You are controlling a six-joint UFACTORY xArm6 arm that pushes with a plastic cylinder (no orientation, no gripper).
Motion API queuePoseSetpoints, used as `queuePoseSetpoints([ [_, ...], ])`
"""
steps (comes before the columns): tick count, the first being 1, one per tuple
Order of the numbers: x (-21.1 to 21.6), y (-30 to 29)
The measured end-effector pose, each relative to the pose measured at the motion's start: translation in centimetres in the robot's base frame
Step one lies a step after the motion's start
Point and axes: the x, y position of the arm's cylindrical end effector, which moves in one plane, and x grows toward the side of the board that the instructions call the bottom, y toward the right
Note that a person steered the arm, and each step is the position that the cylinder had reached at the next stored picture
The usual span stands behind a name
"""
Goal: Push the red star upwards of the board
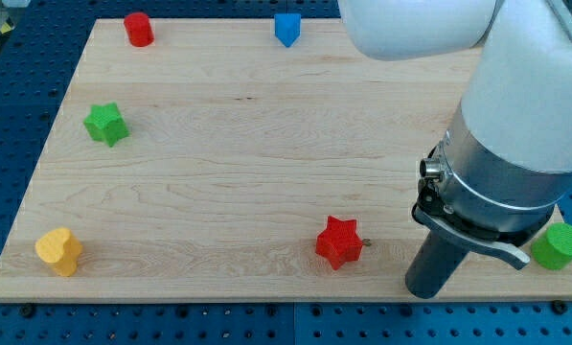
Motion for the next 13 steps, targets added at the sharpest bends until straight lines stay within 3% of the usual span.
queuePoseSetpoints([
  [2,-0.1,-0.5],
  [4,0.0,-9.2],
  [6,-3.0,-7.0],
  [8,-3.0,-6.3],
  [11,-6.5,-6.7],
  [12,-7.1,-12.4],
  [13,-12.6,-15.0],
])
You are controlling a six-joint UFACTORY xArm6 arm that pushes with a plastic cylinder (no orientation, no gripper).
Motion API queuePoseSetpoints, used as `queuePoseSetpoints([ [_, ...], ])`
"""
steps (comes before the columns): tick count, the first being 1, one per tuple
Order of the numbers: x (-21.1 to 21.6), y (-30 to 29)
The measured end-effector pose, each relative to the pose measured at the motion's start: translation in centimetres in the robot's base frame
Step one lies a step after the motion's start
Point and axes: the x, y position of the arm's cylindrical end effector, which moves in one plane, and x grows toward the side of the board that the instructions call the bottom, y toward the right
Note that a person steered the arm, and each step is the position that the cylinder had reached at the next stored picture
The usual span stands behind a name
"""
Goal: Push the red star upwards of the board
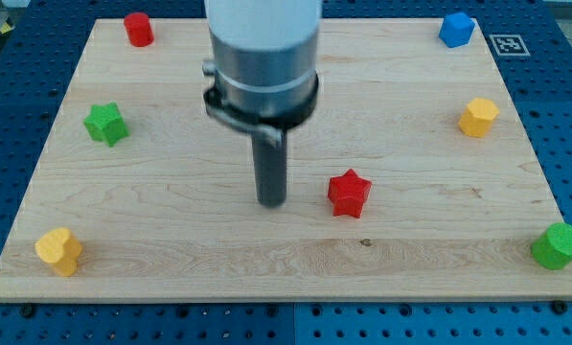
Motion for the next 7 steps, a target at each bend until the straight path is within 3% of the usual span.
queuePoseSetpoints([
  [2,-11.4,-3.1],
  [4,-13.9,-10.8],
  [7,-17.3,-16.1],
])
